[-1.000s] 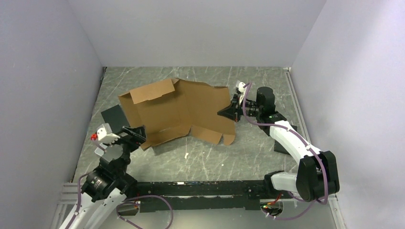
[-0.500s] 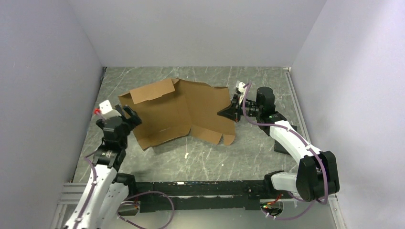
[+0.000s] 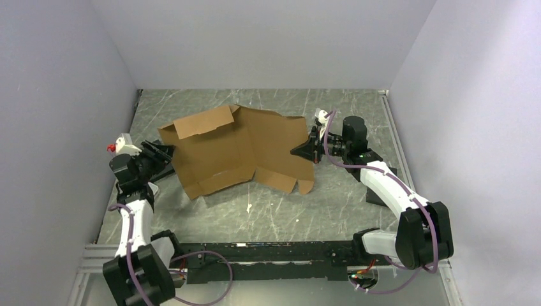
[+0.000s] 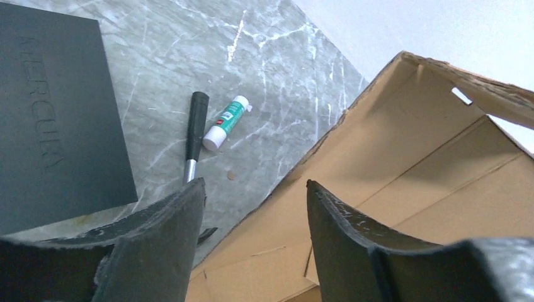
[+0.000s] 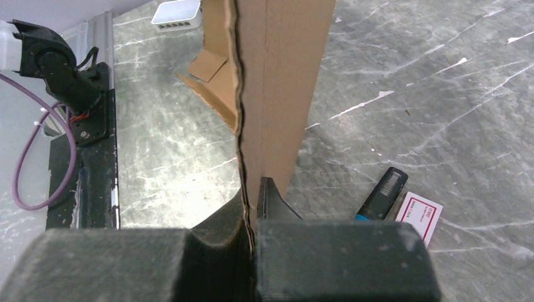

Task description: Fold the paper box

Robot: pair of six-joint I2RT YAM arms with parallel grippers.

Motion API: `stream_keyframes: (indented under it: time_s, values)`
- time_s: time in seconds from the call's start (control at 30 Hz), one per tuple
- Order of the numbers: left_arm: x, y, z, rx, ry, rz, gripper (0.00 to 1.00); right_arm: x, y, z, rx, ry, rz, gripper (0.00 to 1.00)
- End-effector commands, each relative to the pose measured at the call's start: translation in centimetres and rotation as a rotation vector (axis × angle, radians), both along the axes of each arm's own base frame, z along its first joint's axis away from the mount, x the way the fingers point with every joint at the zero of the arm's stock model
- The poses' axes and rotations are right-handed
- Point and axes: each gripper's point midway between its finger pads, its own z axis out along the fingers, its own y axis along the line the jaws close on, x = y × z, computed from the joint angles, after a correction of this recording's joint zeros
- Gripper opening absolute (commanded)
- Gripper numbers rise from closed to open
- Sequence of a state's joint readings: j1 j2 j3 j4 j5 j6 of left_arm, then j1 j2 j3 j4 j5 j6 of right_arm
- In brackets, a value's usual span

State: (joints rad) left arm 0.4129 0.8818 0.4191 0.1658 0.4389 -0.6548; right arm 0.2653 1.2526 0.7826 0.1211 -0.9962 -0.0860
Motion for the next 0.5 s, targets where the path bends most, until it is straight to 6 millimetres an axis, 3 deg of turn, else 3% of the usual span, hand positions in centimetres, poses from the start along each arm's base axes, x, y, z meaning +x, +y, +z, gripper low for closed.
stream_keyframes:
  time_s: [0.0,0.3,0.47]
  values:
    - [0.7,-1.9,3.6,-0.043,-0.178,-0.16,0.58,0.2,0.3,2.2,0.016,-0.085,0.028,0.0]
    - [0.3,-3.6,4.8,-0.038,-0.17,-0.278,0.09,-0.9,0.7,3.1,0.05,-0.077,0.085,0.0]
    - [0.4,-5.3,4.6,0.01,-0.117,-0.339,0.04,-1.7,0.9,4.3,0.081,-0.092,0.119,0.0]
